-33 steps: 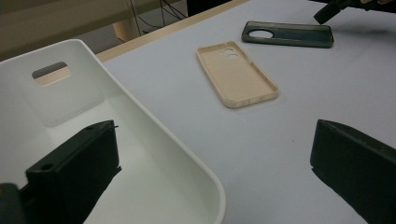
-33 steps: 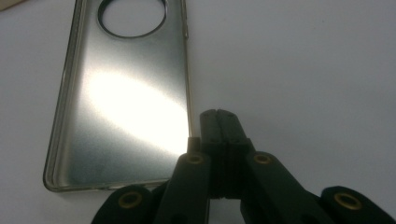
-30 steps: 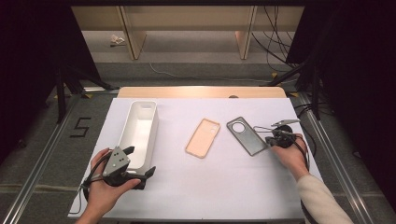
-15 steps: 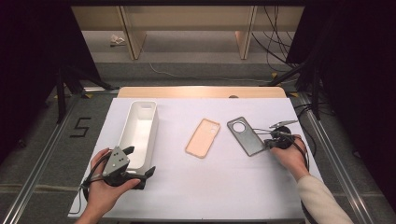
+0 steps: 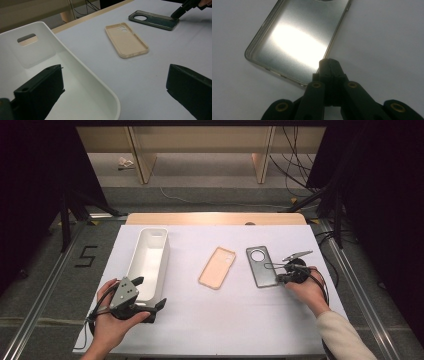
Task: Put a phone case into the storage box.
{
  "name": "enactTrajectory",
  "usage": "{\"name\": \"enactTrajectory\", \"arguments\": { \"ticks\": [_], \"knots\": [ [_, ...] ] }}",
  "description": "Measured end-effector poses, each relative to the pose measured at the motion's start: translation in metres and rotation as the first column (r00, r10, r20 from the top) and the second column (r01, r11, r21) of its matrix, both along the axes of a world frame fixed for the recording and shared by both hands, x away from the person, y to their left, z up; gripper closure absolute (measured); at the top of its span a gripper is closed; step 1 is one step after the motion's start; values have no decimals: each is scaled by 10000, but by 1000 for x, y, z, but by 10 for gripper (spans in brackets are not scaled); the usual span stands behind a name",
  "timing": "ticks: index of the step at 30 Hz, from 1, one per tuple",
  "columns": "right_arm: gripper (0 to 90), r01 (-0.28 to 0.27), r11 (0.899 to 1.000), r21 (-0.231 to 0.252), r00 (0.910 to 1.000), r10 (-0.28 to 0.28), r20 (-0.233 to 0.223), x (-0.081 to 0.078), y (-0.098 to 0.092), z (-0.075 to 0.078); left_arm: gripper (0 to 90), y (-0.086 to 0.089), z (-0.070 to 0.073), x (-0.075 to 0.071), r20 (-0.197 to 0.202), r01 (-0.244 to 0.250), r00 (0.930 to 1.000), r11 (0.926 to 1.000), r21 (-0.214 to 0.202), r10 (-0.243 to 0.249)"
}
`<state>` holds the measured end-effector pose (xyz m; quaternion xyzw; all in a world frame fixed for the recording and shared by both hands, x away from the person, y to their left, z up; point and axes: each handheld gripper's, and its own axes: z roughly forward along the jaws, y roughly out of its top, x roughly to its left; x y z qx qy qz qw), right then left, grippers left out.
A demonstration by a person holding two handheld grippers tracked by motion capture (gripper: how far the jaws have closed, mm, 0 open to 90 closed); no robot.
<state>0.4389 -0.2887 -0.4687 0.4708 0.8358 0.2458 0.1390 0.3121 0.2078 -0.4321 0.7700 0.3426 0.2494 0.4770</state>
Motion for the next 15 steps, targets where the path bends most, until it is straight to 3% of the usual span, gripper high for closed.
{"name": "enactTrajectory", "arguments": {
  "ticks": [15],
  "knots": [
    [900, -467, 9989, -96, 9988, 465, -126, -3, 9, 1, 6, 0, 0, 0, 5, -4, 10000, 10000, -5, 4]
  ]
}}
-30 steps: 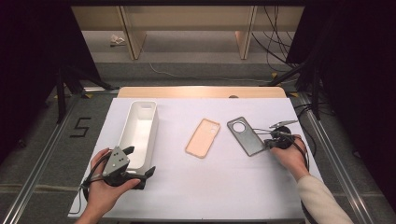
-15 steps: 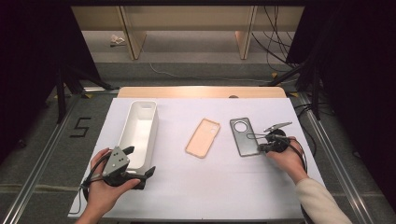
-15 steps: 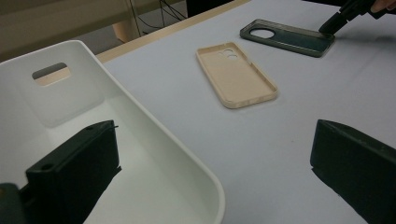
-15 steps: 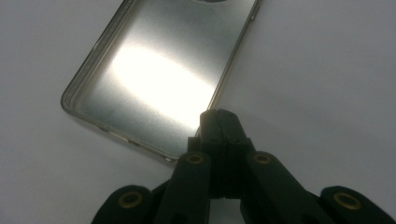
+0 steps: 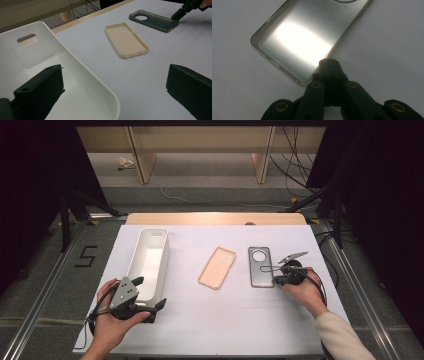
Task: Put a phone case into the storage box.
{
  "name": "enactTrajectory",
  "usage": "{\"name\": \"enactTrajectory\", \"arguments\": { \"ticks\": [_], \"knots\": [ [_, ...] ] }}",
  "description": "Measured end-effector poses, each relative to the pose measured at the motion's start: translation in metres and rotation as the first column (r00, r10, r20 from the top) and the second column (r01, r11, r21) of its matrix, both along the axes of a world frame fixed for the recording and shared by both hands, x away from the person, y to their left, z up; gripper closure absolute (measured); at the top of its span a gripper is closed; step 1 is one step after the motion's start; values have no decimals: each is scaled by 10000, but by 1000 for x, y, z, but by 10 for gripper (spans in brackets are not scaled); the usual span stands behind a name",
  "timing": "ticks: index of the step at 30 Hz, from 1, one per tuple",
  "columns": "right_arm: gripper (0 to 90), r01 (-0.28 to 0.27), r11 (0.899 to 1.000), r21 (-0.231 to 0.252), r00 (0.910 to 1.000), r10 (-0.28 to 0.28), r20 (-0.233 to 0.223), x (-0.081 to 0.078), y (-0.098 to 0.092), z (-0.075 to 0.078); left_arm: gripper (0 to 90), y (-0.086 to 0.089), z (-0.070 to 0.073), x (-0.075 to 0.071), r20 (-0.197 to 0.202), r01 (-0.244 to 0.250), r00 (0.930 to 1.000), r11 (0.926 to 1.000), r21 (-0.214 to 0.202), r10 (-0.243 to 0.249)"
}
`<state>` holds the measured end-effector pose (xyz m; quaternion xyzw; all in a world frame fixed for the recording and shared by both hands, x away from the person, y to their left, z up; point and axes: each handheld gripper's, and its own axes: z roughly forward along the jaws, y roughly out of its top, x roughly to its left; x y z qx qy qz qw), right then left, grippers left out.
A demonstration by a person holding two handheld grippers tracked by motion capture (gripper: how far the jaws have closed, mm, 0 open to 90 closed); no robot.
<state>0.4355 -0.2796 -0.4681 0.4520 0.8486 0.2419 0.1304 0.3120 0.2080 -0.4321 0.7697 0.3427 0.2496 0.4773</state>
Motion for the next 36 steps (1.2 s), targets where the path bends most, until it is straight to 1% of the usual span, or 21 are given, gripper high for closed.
{"name": "enactTrajectory", "arguments": {
  "ticks": [11, 12, 14, 15, 16, 18, 19, 20, 21, 22, 23, 24, 25, 26, 27, 28, 30, 32, 33, 34, 36],
  "knots": [
    [900, -164, 9998, -145, 9999, 164, 3, 0, 1, 1, 6, 0, 0, 0, 21, 9, 10000, 10000, -13, -9],
    [886, -279, 9993, -253, 9996, 279, -2, 0, 2, 1, 6, 0, 0, 0, 20, 21, 10000, 10000, 1, -21],
    [783, -956, 9909, -946, 9943, 995, 378, 0, 4, 8, 5, -1, 0, 0, 22, 46, 10000, 10000, 1, -46],
    [783, -956, 9909, -946, 9943, 995, 378, 0, 4, 8, 6, -1, 0, 0, 22, 46, 10000, 10000, 1, -46],
    [707, -1767, 9718, -1561, 9814, 1861, 478, -1, 8, 12, 5, -1, 0, 0, 3, 43, 10000, 10000, -23, -43],
    [588, -2383, 9447, -2254, 9602, 2640, 910, -1, 11, 18, 6, -1, 0, 0, -7, 44, 10000, 10000, -23, -44],
    [588, -2383, 9447, -2254, 9602, 2640, 910, -1, 11, 18, 6, -1, 0, 0, -7, 44, 10000, 10000, -23, -44],
    [467, -2881, 9202, -2649, 9458, 3168, 720, 0, 15, 23, 6, -1, 0, 0, -11, 46, 10000, 10000, -42, -47],
    [435, -3150, 9114, -2649, 9370, 3430, 660, 0, 17, 24, 6, -1, 0, 0, 11, 51, 10000, 10000, -13, -51],
    [435, -3150, 9114, -2649, 9370, 3430, 660, 0, 17, 24, 6, -1, 0, 0, 15, 56, 10000, 10000, -11, -56],
    [372, -3667, 8918, -2651, 9199, 3901, 398, -1, 21, 26, 6, -1, 0, 0, 12, 61, 10000, 10000, -9, -61],
    [364, -3949, 8730, -2862, 9075, 4192, 265, -2, 23, 26, 6, -2, 0, -1, -8, 58, 10000, 10000, -9, -58],
    [364, -3949, 8730, -2862, 9075, 4192, 265, -2, 23, 26, 6, -2, 0, 0, -2, 72, 10000, 10000, 5, -72],
    [363, -4211, 8528, -3088, 8943, 4472, 157, -2, 25, 26, 6, -2, 0, -1, -5, 90, 10000, 10000, 2, -90],
    [320, -4572, 8230, -3370, 8755, 4832, -77, -2, 28, 25, 6, -3, 0, -1, -3, 100, 10000, 10000, -5, -100],
    [320, -4572, 8230, -3370, 8755, 4832, -77, -2, 28, 25, 6, -3, 0, -1, -3, 100, 10000, 10000, -5, -100],
    [284, -4867, 7988, -3537, 8593, 5107, -290, 1, 32, 26, 6, -3, 0, -1, 8, 119, 9999, 9999, 2, -119],
    [284, -5056, 7809, -3667, 8493, 5252, -527, 4, 35, 26, 6, -4, 0, -1, 0, 128, 9999, 9999, 4, -128],
    [285, -5245, 7640, -3758, 8395, 5377, -787, 7, 39, 26, 6, -4, 0, -1, 7, 143, 9999, 9999, 12, -143],
    [285, -5245, 7640, -3758, 8395, 5377, -787, 7, 39, 26, 7, -4, 0, -1, 7, 143, 9999, 9999, 12, -143],
    [284, -5456, 7457, -3825, 8275, 5515, -1052, 9, 43, 24, 6, -4, 0, -1, 2, 151, 9999, 9999, -2, -151]
  ]
}}
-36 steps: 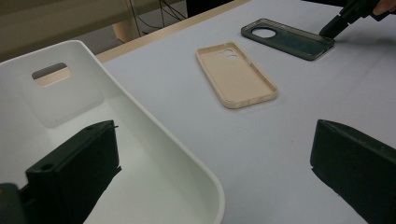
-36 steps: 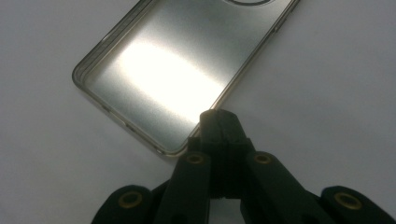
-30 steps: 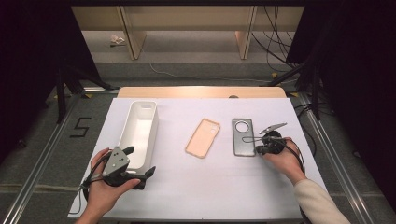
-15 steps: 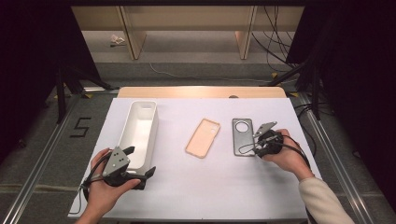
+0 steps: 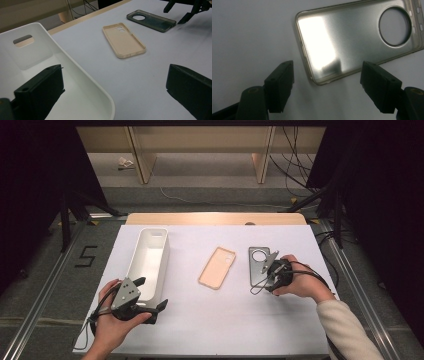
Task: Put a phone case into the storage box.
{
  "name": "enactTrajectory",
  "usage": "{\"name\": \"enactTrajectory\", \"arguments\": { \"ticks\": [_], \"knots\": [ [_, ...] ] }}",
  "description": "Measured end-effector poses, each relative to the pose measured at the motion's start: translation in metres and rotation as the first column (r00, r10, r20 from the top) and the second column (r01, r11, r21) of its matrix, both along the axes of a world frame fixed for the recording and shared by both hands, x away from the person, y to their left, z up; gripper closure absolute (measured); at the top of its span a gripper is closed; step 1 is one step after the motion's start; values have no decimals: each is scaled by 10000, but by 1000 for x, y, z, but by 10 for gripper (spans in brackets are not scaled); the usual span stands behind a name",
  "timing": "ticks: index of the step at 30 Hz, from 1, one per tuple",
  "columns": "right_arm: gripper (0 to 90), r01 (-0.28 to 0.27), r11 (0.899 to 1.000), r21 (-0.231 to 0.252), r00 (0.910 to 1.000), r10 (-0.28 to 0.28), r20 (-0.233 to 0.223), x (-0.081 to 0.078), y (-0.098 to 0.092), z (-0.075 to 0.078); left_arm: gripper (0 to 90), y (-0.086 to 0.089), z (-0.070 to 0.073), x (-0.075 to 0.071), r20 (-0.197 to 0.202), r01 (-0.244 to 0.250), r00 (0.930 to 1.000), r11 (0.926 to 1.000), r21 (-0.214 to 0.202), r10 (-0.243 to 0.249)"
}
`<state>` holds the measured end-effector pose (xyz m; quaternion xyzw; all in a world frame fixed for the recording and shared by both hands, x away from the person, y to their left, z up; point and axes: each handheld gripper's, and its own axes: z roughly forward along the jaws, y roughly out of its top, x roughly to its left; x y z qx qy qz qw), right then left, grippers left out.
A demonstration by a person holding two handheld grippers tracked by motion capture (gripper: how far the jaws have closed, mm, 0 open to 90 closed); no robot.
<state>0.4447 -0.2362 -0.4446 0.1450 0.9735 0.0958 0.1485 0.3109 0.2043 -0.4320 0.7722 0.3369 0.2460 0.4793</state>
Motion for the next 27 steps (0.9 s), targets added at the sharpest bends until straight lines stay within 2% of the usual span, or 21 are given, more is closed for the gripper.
{"name": "enactTrajectory", "arguments": {
  "ticks": [2, 7, 15, 16, 27],
  "knots": [
    [283, -142, 9998, -172, 9998, 140, -172, 1, 5, -3, 7, 0, 0, 0, -4, 6, 10000, 10000, -4, -6],
    [269, -457, 9968, -657, 9989, 450, -119, 8, 15, -8, 8, 0, 0, 0, 0, 17, 10000, 10000, -3, -17],
    [273, -646, 9929, -998, 9979, 638, -110, 15, 23, -7, 8, 0, 0, 0, -6, 31, 10000, 10000, -2, -31],
    [275, -695, 9906, -1176, 9976, 680, -163, 16, 26, -7, 8, 0, 0, 0, -6, 32, 10000, 10000, -4, -32],
    [288, -1039, 9834, -1488, 9943, 989, -409, 21, 33, -9, 8, -1, 0, 0, -32, 54, 10000, 10000, -4, -54]
  ]
}}
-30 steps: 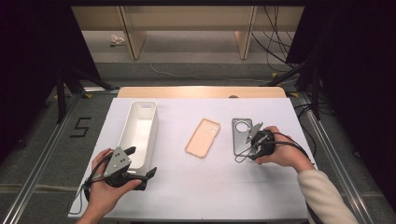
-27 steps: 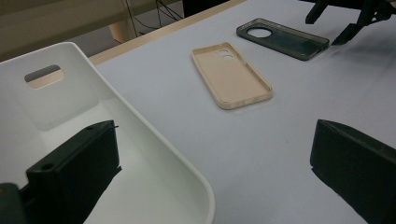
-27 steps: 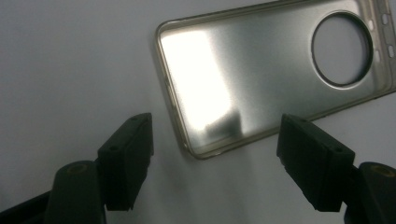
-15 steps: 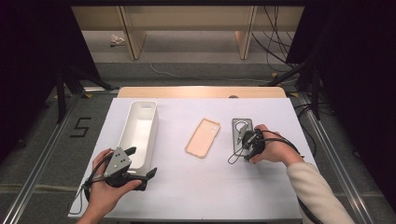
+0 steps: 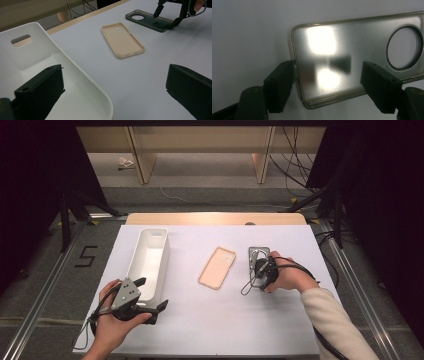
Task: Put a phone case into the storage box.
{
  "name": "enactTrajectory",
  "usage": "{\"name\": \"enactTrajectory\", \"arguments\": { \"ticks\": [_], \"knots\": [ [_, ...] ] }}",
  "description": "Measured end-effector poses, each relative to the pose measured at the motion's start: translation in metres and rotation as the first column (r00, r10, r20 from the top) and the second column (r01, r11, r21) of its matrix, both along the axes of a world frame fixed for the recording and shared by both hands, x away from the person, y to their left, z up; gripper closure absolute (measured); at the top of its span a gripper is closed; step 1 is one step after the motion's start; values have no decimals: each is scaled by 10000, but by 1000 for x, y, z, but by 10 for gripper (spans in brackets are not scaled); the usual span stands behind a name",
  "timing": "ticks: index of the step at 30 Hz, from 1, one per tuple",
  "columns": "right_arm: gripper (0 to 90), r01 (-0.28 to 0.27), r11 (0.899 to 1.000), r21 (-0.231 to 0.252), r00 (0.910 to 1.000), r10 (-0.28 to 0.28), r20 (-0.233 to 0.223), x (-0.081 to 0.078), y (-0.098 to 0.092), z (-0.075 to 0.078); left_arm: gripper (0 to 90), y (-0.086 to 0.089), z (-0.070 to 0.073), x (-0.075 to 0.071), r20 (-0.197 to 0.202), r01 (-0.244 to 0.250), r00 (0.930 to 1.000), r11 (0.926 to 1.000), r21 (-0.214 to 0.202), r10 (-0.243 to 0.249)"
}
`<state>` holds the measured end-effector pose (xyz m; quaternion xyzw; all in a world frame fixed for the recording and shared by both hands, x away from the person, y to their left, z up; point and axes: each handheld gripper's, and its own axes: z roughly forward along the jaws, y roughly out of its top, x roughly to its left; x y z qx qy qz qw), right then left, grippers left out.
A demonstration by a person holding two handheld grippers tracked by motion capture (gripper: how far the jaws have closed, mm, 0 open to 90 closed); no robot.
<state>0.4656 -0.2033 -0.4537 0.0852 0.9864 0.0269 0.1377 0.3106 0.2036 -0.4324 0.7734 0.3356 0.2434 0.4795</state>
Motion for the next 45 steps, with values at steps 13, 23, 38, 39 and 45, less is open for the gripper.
{"name": "enactTrajectory", "arguments": {
  "ticks": [13, 23, 38, 39, 45],
  "knots": [
    [507, -731, 9968, -308, 9942, 704, -808, 1, 7, 1, 9, -1, 0, 0, -24, 41, 10000, 10000, 34, -40],
    [609, -867, 9946, -571, 9916, 806, -1015, -2, 10, 2, 10, -1, 0, 0, 4, 61, 10000, 10000, 40, -61],
    [781, -618, 9957, -686, 9914, 532, -1199, -8, 13, 1, 11, -1, 0, 0, 20, 74, 10000, 10000, 41, -74],
    [787, -506, 9959, -755, 9923, 416, -1169, -9, 14, 1, 12, -1, 0, -1, 21, 78, 10000, 10000, 44, -78],
    [833, -622, 9941, -883, 9921, 519, -1138, -11, 16, 1, 12, -1, 0, -1, 28, 79, 10000, 10000, 48, -79]
  ]
}}
